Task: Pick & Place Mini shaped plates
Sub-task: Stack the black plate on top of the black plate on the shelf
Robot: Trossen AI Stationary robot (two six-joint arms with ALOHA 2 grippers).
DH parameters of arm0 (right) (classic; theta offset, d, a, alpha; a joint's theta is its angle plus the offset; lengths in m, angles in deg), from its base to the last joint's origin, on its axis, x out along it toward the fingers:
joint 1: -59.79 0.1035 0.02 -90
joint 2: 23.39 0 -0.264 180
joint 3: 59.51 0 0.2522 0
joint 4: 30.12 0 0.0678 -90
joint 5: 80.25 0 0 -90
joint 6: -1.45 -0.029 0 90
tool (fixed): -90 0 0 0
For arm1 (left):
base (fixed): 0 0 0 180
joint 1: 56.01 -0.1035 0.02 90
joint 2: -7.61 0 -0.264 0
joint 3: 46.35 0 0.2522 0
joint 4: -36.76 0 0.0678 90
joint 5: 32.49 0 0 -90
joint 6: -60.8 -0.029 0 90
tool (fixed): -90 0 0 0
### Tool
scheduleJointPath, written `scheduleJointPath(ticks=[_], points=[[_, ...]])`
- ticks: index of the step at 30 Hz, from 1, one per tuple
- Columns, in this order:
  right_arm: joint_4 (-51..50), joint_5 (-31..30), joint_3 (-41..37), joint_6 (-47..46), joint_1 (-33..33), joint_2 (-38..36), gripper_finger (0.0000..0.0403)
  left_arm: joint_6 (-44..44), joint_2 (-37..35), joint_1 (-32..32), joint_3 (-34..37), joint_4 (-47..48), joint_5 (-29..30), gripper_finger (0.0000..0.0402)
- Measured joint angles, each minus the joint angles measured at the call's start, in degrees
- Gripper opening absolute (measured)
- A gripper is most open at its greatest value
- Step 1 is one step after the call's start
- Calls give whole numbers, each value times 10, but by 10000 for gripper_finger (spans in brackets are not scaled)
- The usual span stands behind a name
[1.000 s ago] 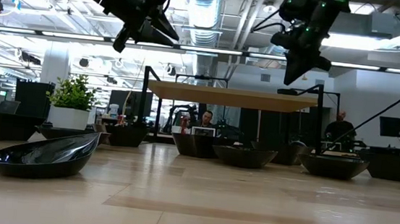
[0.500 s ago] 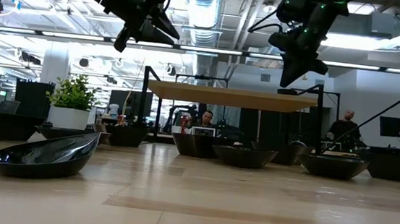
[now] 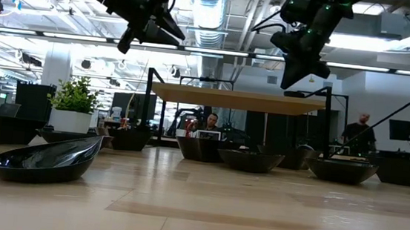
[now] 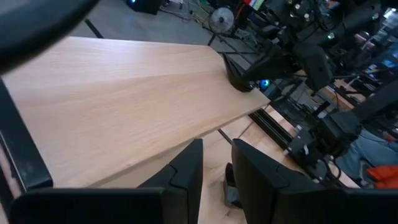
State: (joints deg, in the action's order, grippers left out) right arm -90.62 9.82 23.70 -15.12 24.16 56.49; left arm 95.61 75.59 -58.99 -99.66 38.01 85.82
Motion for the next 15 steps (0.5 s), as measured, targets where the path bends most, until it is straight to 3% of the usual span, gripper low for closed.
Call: scheduleJointPath(ticks=[8, 15], points=[[11, 0, -1, 0, 2, 9, 1, 0, 0, 0, 0, 0, -12, 86], [28, -1, 0, 0, -5, -52, 1, 0, 0, 0, 0, -2, -12, 86]])
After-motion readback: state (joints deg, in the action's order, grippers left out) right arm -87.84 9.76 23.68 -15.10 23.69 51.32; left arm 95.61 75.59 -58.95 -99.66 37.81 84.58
